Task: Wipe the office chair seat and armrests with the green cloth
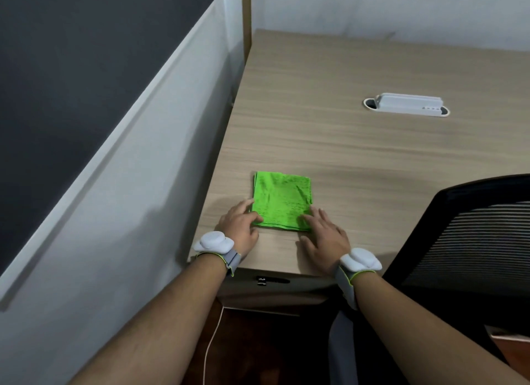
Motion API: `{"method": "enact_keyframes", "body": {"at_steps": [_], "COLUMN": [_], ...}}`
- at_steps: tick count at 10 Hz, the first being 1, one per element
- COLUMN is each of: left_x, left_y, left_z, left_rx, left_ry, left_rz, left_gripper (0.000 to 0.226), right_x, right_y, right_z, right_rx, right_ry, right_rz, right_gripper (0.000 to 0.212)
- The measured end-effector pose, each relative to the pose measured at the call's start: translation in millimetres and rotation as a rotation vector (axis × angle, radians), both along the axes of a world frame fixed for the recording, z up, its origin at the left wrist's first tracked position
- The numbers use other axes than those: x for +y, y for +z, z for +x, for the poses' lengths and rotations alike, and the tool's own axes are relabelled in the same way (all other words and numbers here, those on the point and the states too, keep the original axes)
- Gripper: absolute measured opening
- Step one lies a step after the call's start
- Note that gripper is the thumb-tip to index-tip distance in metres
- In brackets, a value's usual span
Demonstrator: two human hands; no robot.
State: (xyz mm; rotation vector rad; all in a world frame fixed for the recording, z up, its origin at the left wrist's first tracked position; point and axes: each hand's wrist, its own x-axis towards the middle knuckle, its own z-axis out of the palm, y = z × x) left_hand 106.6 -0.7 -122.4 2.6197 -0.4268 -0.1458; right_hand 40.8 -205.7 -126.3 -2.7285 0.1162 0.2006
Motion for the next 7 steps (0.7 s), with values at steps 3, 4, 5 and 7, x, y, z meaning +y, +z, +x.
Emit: {"method": "enact_keyframes", "body": {"at_steps": [3,4,5,7], "left_x": [6,3,5,3], "left_y": [-11,-3,7,15], "left_z": [-8,-6,-13,-56], "left_rx": [0.100,0.150,0.177,0.135], "left_ry": [-0.117,-0.122,-0.102,0.035], "left_rz": [0.060,0.095,0.053,-0.118], "left_gripper": [0.059,0.059,0.054,0.047], "right_x": [-1,0,-2,-10], "right_y": [-7,2,15,31], "right_z": [-1,1,-5,-55], "right_rx": [0.178,0.233,0.158,0.078], "right_ry": [0.141,0.163,0.138,0.035], "right_rz": [-0.170,-0.163,-0.111,0.087], "right_gripper": [0.066,0.065,0.063,0.048]}}
